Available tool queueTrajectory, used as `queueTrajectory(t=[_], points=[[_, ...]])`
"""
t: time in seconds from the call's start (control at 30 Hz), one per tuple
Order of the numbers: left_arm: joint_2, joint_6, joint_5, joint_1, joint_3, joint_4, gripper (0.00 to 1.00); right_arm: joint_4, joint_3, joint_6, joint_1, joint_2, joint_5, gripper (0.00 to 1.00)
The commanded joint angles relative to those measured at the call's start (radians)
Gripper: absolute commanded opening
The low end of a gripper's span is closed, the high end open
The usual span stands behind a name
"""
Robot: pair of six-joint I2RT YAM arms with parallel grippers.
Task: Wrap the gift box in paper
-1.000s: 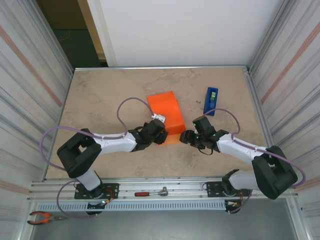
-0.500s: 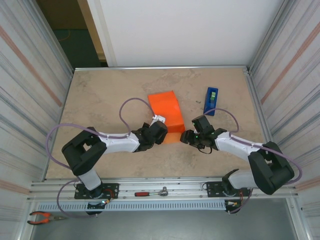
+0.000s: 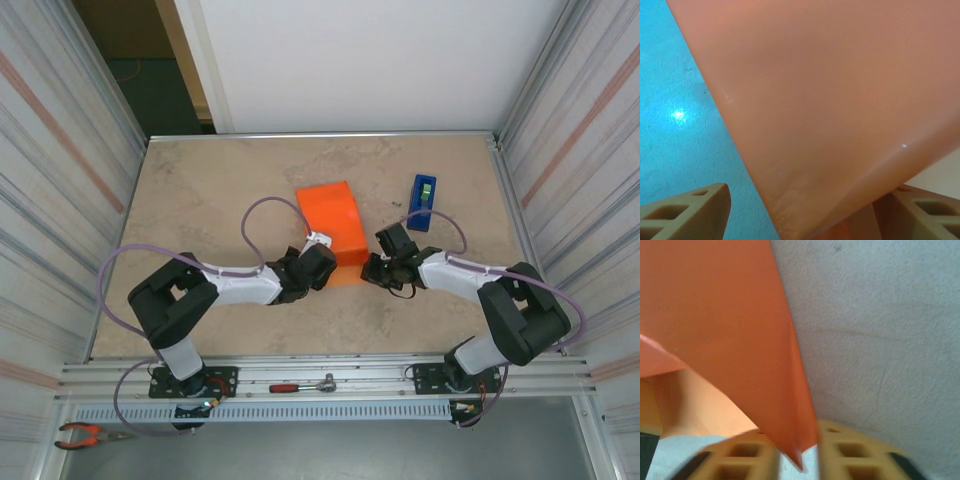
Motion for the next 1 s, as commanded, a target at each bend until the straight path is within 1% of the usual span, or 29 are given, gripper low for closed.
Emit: queueTrajectory(t=[0.0,0.2,0.37,0.77,0.97], points=[[0.014,0.014,-0.033,-0.01,0.028,-0.006,0.75,-0.005,0.028,-0.01,-0.008,0.001,-0.018,0.0],[0.022,0.019,-0.034,-0.01,0.03,-0.004,0.75,-0.001,0.032,0.005,-0.007,-0.055,-0.052,0.0],[0.03,0.023,-0.032,-0.01,0.034,-0.006,0.74,0.013,0.034,0.021,-0.005,-0.063,-0.081,0.0],[0.034,0.03,-0.029,-0.01,0.032,-0.006,0.74,0.123,0.014,0.087,-0.005,-0.013,-0.128,0.0],[0.04,0.03,-0.028,-0.013,0.032,-0.006,0.74,0.177,0.01,0.118,0.003,0.007,-0.129,0.0]])
